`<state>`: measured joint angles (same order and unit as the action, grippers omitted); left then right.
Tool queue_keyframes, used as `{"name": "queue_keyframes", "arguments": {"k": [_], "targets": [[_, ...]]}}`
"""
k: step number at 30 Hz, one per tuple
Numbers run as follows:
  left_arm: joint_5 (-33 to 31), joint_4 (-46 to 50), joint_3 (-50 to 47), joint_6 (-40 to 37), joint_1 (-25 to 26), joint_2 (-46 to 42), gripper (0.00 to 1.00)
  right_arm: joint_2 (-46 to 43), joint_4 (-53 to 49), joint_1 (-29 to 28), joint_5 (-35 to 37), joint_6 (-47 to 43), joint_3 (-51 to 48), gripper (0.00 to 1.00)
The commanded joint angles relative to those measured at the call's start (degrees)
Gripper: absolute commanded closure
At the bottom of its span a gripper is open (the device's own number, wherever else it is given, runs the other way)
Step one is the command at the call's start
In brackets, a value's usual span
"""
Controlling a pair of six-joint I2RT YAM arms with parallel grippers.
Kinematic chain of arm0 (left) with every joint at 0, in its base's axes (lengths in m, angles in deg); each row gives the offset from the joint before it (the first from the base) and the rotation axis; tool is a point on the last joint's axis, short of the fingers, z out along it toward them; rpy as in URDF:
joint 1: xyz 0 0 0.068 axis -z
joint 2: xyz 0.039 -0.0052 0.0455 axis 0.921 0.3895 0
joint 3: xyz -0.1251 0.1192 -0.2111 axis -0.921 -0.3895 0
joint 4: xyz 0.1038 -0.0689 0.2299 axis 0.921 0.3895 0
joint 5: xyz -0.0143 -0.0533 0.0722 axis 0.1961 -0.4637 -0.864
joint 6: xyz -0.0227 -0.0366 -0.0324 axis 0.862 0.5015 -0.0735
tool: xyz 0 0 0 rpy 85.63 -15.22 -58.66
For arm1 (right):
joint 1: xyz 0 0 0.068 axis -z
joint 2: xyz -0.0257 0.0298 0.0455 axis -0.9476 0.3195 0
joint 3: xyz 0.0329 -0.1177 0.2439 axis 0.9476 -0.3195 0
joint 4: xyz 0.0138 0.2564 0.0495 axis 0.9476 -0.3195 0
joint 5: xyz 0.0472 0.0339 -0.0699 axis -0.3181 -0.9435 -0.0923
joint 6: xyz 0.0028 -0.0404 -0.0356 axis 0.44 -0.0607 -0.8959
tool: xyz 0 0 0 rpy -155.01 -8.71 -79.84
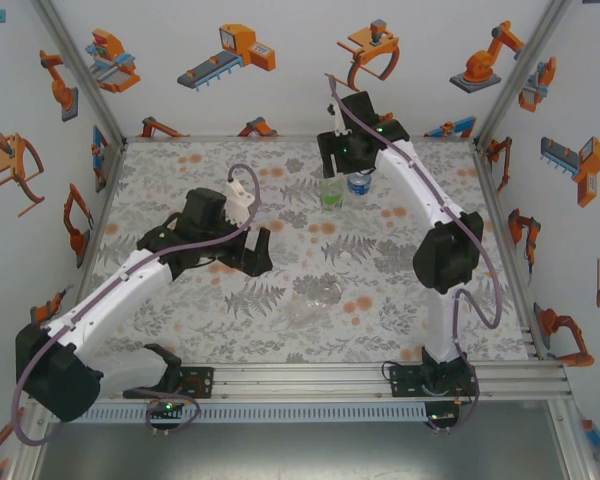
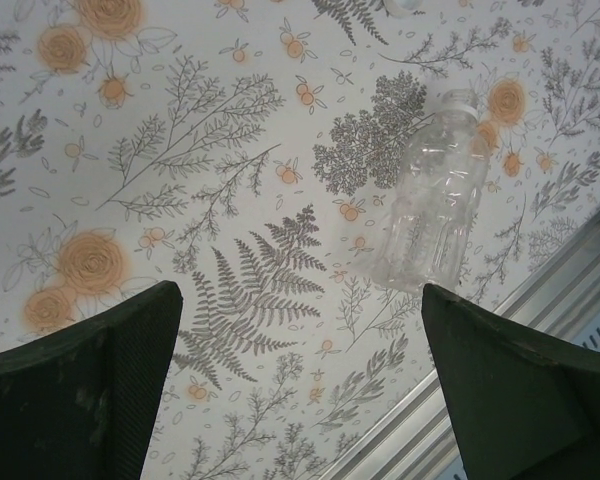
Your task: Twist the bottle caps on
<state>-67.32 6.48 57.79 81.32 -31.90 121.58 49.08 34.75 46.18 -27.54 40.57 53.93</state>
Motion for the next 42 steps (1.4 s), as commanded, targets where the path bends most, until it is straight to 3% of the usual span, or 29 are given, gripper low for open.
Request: {"name": "queue_keyframes", "arguments": {"k": [1,12,18,21,26,42], "targets": [[-4.2,-2.0,0.0,5.4,2.7,2.2,0.05,-6.1,1.0,0.4,-1.4,3.1,-3.9,0.3],[-14.3,1.5,5.8,10.7,17.5,16.4,0.08,-26.7,8.1,0.4,3.0,7.1,-32.9,0.24],[-13.5,4.1,10.6,12.0,24.5,24.3,0.1,-34.4,7.7,0.5,6.0,6.7,-42.5,0.23],[-12.3,4.7,12.2,12.3,26.5,27.8,0.12,-37.6,7.3,0.4,5.0,6.5,-46.4,0.15],[-11.8,4.7,13.4,12.8,27.5,32.5,0.11,-43.5,10.3,0.4,2.9,6.9,-53.3,0.01],[-10.4,4.7,15.4,11.0,27.7,39.1,0.25,-49.3,11.2,0.5,4.2,8.1,-59.8,0.04]]}}
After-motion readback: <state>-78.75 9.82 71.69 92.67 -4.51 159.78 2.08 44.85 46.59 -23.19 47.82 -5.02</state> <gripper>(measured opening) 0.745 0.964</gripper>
